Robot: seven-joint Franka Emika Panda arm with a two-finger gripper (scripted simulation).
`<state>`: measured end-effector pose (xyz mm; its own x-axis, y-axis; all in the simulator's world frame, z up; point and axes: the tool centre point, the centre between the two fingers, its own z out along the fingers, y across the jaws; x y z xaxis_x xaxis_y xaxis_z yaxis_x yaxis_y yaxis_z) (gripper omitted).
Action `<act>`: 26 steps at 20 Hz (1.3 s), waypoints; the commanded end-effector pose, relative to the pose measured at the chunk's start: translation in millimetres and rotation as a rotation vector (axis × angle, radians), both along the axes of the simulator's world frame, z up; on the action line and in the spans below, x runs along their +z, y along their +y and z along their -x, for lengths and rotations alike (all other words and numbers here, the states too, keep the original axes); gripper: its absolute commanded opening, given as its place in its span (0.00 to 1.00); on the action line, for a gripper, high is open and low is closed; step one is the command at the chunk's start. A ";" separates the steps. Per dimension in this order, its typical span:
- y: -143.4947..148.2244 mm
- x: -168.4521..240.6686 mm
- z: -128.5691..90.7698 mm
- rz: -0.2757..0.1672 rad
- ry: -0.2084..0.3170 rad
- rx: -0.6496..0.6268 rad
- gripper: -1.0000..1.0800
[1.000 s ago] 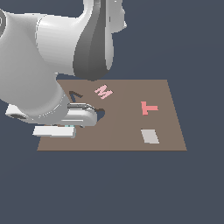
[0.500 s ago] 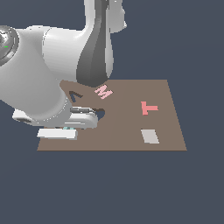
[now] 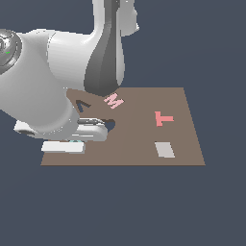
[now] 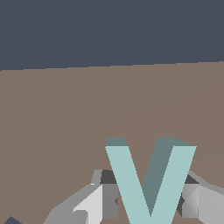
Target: Insert a designated object into the corresponding slot on a board.
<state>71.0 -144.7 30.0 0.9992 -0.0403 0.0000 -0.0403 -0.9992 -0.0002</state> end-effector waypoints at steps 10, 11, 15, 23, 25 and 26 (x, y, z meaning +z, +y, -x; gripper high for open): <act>0.5 3.0 1.9 0.000 0.001 0.011 0.00; 0.9 3.1 3.0 0.000 0.001 0.018 0.00; 3.3 3.5 9.7 0.000 0.001 0.058 0.00; 9.8 4.9 35.7 0.000 0.001 0.212 0.00; 11.0 5.3 44.8 0.000 0.001 0.265 0.00; 11.4 5.6 49.8 0.000 0.001 0.293 0.00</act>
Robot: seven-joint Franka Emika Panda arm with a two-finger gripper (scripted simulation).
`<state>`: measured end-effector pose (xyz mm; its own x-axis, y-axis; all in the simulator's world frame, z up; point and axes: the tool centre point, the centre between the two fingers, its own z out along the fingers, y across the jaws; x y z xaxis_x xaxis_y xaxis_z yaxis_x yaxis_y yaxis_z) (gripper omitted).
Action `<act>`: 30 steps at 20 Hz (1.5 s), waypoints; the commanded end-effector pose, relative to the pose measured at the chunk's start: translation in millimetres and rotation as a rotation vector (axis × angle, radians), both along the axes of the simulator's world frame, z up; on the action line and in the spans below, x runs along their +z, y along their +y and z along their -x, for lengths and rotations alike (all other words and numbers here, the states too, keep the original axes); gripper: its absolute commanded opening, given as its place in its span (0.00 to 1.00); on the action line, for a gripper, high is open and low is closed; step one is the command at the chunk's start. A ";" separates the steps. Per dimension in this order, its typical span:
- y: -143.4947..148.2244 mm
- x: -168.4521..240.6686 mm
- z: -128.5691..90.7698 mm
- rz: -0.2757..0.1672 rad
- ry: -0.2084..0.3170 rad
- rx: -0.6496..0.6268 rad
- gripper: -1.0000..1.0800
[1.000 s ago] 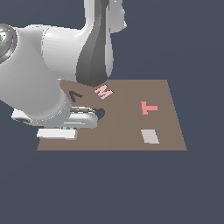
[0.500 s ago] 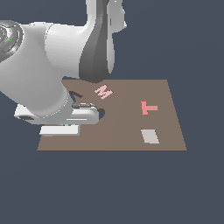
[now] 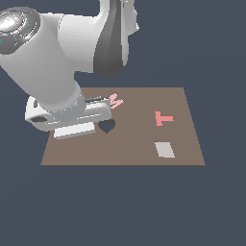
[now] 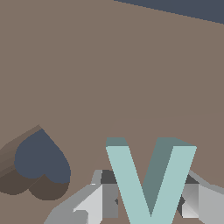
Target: Insert a designated object into the corresponding slot on a board.
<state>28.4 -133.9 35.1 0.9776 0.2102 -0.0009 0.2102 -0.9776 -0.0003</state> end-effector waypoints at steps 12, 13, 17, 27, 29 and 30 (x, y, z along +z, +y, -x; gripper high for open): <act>-7.1 3.5 67.5 0.001 0.000 0.393 0.00; -8.4 3.7 71.1 0.001 0.000 0.415 0.00; -13.7 4.2 82.8 0.001 0.000 0.488 0.00; -22.3 4.9 96.4 0.001 0.000 0.579 0.00; -22.8 4.9 96.7 0.001 0.000 0.582 0.00; -22.6 4.9 96.5 0.001 0.000 0.582 0.00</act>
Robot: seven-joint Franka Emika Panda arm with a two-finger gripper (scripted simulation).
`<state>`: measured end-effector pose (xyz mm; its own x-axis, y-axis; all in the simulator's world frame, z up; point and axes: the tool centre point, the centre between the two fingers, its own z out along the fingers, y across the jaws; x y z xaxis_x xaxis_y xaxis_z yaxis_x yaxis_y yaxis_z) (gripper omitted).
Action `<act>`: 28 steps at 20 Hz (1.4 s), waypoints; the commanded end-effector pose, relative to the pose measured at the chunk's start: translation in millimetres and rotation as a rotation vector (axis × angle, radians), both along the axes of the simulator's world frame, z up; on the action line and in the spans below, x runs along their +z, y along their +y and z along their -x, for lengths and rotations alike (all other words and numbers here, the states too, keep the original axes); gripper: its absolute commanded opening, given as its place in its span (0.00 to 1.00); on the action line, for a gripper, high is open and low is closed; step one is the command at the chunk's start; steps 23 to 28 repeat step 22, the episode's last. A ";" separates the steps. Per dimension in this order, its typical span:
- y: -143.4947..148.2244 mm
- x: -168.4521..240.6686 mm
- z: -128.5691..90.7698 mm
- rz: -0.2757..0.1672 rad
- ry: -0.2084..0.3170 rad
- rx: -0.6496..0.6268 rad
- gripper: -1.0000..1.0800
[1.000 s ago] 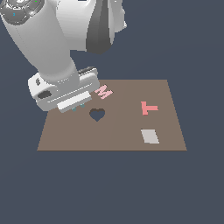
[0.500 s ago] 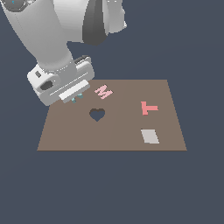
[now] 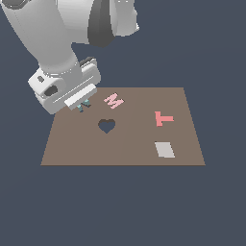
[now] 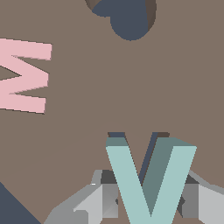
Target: Insert a designated object into the corresponding slot on a board.
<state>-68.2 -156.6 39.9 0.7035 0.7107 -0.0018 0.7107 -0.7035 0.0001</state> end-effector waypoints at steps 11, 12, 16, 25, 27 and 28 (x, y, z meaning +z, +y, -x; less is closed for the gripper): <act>0.4 -9.4 -1.1 0.000 0.001 -0.003 0.00; 0.5 -9.7 -1.1 0.000 0.001 -0.003 0.00; 0.5 -9.7 -1.1 0.000 0.001 -0.003 0.96; 0.5 -9.7 -1.1 0.000 0.001 -0.003 0.96; 0.5 -9.7 -1.1 0.000 0.001 -0.003 0.96; 0.5 -9.7 -1.1 0.000 0.001 -0.003 0.96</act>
